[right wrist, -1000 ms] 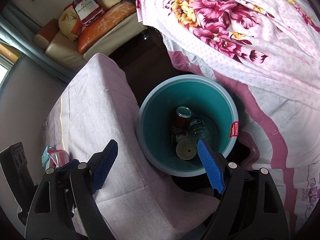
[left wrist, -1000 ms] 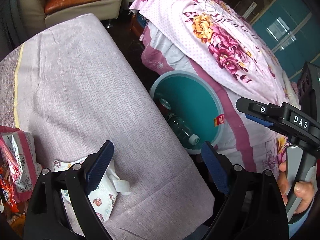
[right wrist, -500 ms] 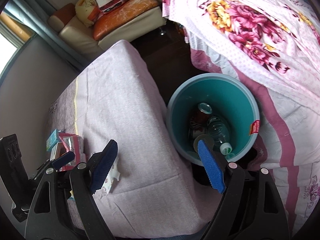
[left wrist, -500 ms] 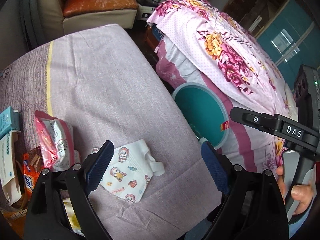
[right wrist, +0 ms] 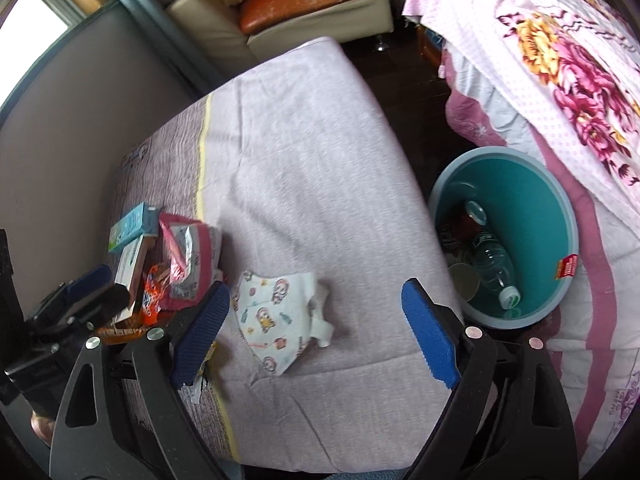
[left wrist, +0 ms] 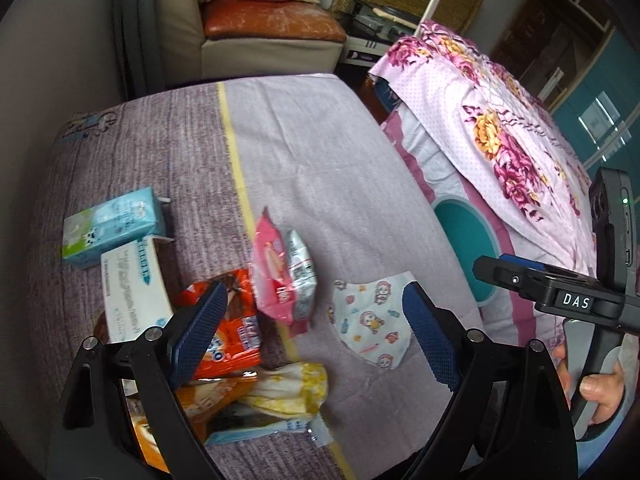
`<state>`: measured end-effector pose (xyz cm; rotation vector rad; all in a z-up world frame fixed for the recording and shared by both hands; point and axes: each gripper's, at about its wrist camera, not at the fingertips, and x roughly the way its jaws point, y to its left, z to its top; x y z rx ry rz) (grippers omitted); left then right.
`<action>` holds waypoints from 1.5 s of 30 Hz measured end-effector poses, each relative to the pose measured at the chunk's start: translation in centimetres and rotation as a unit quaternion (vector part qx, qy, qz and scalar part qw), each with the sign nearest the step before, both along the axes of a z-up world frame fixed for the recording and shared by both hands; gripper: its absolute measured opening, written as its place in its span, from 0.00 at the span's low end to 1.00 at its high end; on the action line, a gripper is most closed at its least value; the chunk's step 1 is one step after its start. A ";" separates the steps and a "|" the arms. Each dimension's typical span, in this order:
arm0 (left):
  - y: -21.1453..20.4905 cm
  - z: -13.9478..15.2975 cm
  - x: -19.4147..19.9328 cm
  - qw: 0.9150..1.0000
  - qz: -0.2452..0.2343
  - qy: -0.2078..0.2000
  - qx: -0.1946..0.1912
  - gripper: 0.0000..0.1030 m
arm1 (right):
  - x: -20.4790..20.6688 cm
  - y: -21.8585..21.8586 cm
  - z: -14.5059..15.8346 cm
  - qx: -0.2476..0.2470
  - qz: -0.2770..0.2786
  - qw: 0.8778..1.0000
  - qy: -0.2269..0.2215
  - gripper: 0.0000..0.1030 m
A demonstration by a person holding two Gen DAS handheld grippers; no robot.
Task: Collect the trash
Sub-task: 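Move both tools back over the snack wrappers on the table, then grasp the yellow cake wrapper with the left gripper while the right grasps the yellow-white wrapper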
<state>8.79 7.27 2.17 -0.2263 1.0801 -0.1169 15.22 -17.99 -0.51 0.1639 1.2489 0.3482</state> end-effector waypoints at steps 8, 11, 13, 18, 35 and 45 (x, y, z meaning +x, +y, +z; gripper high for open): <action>6.6 -0.4 -3.7 0.999 0.051 0.000 0.010 0.87 | -1.3 3.4 -1.5 -0.015 0.035 0.999 0.022 0.81; 8.2 -1.5 -4.7 0.998 0.068 0.010 0.010 0.87 | -1.9 4.6 -1.9 -0.019 0.047 0.998 0.026 0.81; 8.9 -2.5 -5.4 0.997 0.076 0.021 0.012 0.87 | -2.4 5.4 -2.2 -0.021 0.055 0.998 0.028 0.81; 9.8 -4.6 -7.6 0.996 0.080 0.040 0.007 0.87 | -3.4 7.0 -2.8 -0.029 0.071 0.996 0.036 0.81; 10.6 -10.2 -13.7 0.994 0.068 0.083 -0.004 0.92 | -6.1 15.4 -5.2 -0.041 0.170 0.983 0.053 0.81; 12.0 -10.9 -15.5 0.993 0.084 0.084 -0.005 0.92 | -5.5 20.6 -8.4 -0.068 0.228 0.969 0.062 0.81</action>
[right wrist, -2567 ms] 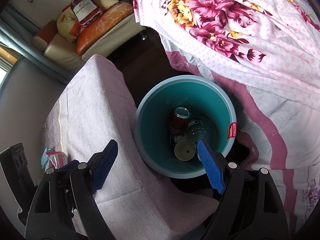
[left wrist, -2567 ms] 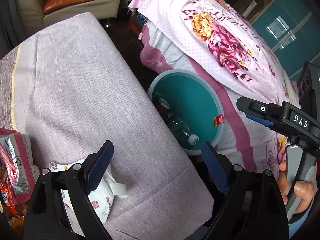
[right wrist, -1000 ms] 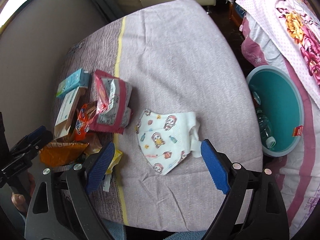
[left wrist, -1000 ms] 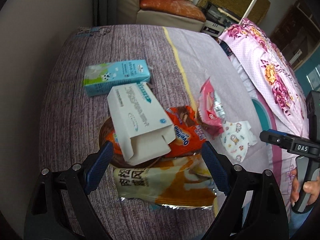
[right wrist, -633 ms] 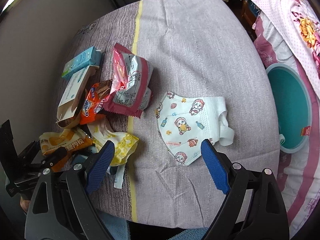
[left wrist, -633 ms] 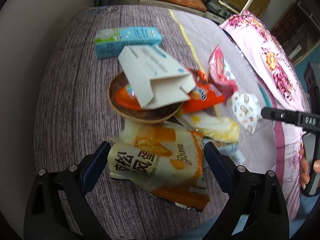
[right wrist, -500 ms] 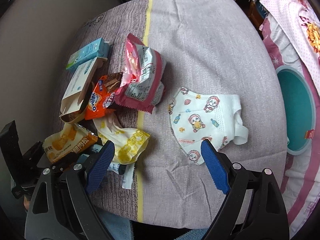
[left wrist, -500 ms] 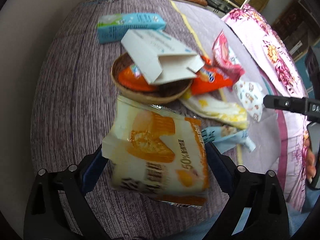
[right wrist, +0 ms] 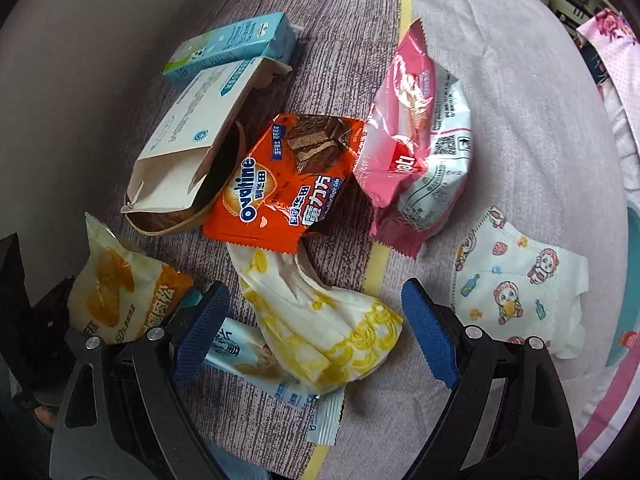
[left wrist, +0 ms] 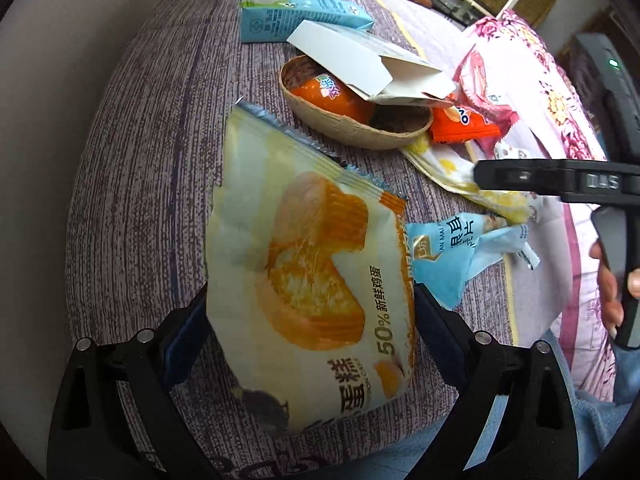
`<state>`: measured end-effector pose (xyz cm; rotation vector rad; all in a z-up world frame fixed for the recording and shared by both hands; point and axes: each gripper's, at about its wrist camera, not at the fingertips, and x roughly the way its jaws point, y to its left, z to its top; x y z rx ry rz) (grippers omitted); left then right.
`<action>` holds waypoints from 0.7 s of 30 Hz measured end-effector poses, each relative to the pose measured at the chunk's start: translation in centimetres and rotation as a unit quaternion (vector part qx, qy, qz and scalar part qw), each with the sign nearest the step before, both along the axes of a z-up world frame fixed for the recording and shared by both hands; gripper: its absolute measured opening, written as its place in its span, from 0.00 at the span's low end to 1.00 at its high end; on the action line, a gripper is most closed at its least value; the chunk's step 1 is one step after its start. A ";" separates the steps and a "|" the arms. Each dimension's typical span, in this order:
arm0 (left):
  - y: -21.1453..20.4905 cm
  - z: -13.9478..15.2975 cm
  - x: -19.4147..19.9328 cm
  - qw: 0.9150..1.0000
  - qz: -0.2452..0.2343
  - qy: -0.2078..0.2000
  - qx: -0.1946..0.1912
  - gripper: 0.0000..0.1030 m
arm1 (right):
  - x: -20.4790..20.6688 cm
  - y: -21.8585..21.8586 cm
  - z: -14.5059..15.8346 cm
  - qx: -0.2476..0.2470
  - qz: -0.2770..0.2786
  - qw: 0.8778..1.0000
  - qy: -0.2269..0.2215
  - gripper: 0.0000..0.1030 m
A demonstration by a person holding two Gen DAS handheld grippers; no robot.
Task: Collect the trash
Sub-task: 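Grasp the yellow cake wrapper with the left gripper while the right grasps the yellow-white wrapper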
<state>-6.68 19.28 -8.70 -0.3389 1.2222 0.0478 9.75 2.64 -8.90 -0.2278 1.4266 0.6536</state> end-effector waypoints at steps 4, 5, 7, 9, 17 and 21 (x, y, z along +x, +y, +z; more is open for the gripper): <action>-0.3 0.1 -0.5 1.000 0.007 -0.012 0.009 0.83 | -0.9 0.6 -0.7 -0.001 0.018 1.000 -0.005 0.79; -0.7 0.2 -0.6 1.000 0.009 -0.014 0.015 0.73 | -1.1 0.7 -0.7 -0.002 0.024 1.000 -0.011 0.70; -0.5 0.5 -0.7 1.000 0.018 -0.016 0.009 0.63 | -1.5 0.6 -0.5 -0.004 0.029 0.999 -0.026 0.53; -0.2 0.9 -0.8 0.999 0.031 -0.022 0.012 0.61 | -1.8 0.3 -0.2 0.007 0.028 0.999 -0.028 0.23; 0.4 3.6 -2.0 0.998 0.048 -0.045 0.016 0.58 | -2.8 -3.3 2.5 0.051 0.011 0.998 -0.042 0.14; -0.1 5.5 -1.7 0.997 0.042 -0.059 0.014 0.58 | -2.7 -6.7 4.5 0.077 -0.011 0.996 -0.053 0.14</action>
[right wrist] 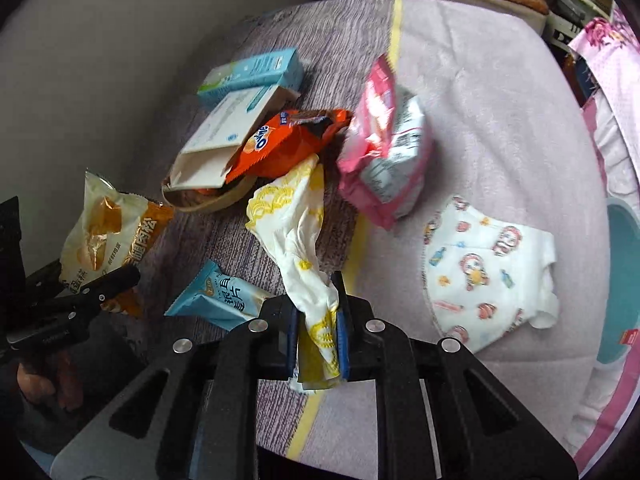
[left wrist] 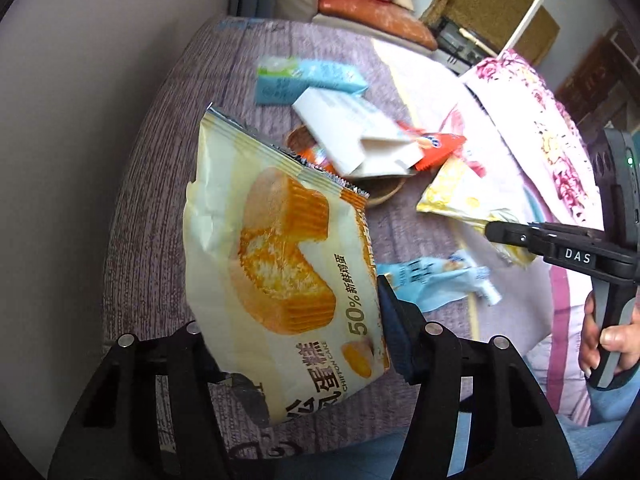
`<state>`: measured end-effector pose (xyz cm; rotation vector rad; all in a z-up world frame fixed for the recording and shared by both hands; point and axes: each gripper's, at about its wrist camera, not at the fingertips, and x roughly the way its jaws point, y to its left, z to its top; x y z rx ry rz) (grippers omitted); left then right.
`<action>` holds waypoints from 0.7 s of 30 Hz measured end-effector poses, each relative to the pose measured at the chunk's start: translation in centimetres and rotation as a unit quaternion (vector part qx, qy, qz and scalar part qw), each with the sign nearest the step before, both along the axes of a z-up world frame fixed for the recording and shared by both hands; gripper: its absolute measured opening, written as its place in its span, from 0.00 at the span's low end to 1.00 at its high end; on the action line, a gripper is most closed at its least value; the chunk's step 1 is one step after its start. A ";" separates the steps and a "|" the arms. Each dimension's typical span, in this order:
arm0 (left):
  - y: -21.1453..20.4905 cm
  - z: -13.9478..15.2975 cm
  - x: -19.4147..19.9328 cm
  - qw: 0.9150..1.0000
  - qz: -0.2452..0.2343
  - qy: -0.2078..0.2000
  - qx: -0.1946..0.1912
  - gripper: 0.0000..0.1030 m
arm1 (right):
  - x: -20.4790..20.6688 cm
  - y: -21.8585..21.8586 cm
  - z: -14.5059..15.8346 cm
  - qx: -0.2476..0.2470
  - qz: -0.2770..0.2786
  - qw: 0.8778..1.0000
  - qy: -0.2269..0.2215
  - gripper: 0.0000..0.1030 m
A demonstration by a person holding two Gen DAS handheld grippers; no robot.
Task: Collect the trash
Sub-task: 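Grasp the yellow cake wrapper with the left gripper while the right grasps the yellow-white wrapper, then carry both wrappers over the teal wastebasket and open both grippers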
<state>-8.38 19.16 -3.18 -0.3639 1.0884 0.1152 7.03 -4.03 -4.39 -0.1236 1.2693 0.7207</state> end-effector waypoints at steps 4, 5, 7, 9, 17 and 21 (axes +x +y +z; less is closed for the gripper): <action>-1.6 1.9 0.8 1.000 -0.019 -0.013 0.001 0.58 | 0.3 -2.7 1.9 0.021 -0.020 1.000 -0.011 0.14; -2.1 2.2 1.1 1.000 -0.023 -0.015 -0.001 0.58 | 0.2 -3.6 2.3 0.026 -0.027 0.999 -0.013 0.14; -2.8 2.8 1.5 0.999 -0.031 -0.019 -0.012 0.58 | 0.5 -5.5 3.1 0.038 -0.046 0.998 -0.016 0.14; -3.8 3.5 2.1 0.999 -0.039 -0.027 -0.007 0.58 | 1.2 -7.3 3.6 0.051 -0.067 0.996 -0.018 0.14; -9.7 4.7 7.3 0.995 -0.087 -0.047 -0.004 0.59 | 3.2 -13.2 5.7 0.072 -0.139 0.986 -0.062 0.14; -13.3 4.6 10.8 0.991 -0.123 -0.050 0.001 0.59 | 4.5 -17.4 5.7 0.079 -0.187 0.977 -0.066 0.14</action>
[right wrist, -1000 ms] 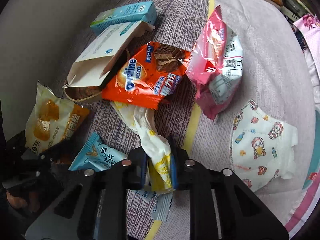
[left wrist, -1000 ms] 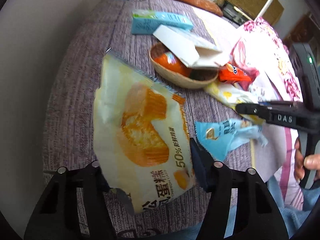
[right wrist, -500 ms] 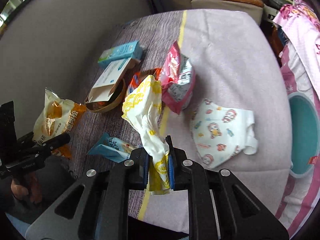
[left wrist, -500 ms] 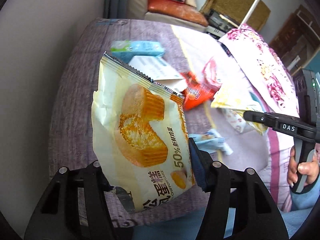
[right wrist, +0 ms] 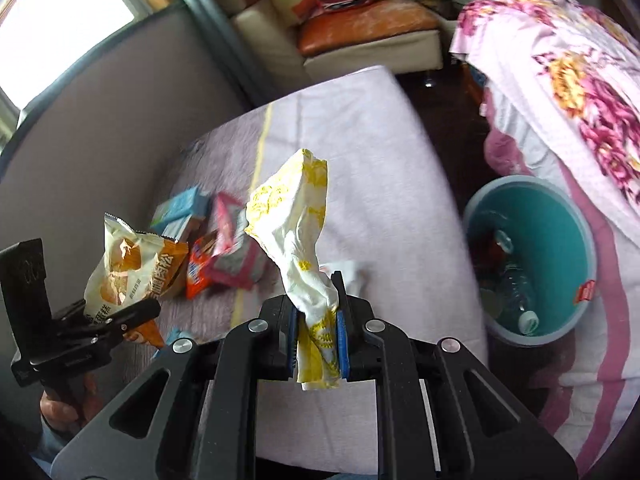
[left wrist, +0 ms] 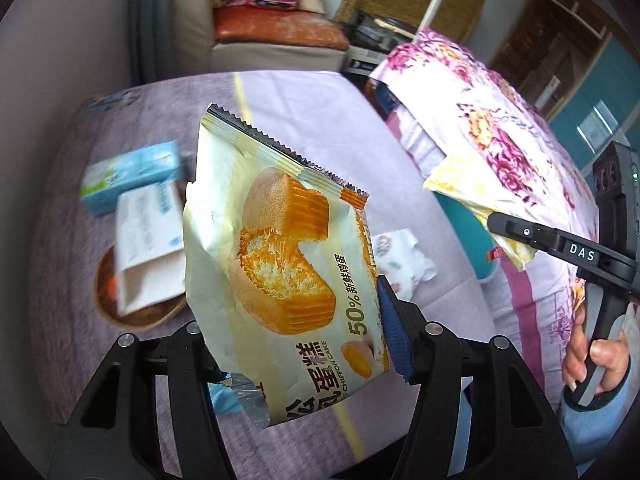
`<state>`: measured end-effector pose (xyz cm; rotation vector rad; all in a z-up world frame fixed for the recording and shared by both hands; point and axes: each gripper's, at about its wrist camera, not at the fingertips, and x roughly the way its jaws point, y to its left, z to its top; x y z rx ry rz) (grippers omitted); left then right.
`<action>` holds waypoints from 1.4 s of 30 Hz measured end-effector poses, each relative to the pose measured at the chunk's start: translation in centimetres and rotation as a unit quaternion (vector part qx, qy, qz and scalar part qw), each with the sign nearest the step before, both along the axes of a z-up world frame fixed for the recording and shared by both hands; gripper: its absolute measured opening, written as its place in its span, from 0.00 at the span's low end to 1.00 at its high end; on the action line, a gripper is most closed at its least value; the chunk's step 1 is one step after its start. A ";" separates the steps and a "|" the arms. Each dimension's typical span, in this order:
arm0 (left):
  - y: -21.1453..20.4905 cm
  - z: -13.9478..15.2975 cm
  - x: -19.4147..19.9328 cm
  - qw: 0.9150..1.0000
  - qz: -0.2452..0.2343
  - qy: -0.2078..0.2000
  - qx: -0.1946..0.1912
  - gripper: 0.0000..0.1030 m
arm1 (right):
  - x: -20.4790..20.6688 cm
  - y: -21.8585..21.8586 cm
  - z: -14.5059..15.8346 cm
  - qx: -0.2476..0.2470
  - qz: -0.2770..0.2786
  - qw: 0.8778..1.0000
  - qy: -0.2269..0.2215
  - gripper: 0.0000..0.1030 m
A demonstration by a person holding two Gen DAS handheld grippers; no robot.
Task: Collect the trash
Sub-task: 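Carry both wrappers over the teal wastebasket and open both grippers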
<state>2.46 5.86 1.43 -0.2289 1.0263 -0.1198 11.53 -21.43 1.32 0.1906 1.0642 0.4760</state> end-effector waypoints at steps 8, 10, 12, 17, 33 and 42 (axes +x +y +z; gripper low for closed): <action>-9.2 -0.6 6.4 0.996 -0.083 -0.003 0.005 0.59 | 2.0 -7.3 -0.7 0.001 -0.084 0.996 -0.009 0.14; -11.3 -1.0 7.7 0.995 -0.099 0.001 0.003 0.59 | 2.4 -9.1 -0.9 -0.001 -0.101 0.995 -0.010 0.14; -13.2 -1.5 8.9 0.994 -0.113 0.005 0.004 0.59 | 2.6 -10.7 -1.2 -0.002 -0.116 0.993 -0.009 0.14; -17.4 -2.6 11.2 0.990 -0.141 0.018 0.009 0.59 | 3.3 -14.0 -2.3 -0.002 -0.147 0.989 -0.001 0.14; -25.3 -5.9 15.4 0.982 -0.184 0.046 0.015 0.59 | 4.4 -19.7 -5.1 -0.019 -0.198 0.980 0.026 0.15; -27.6 -7.6 16.9 0.978 -0.200 0.058 0.026 0.61 | 4.8 -21.3 -5.5 -0.022 -0.217 0.975 0.032 0.16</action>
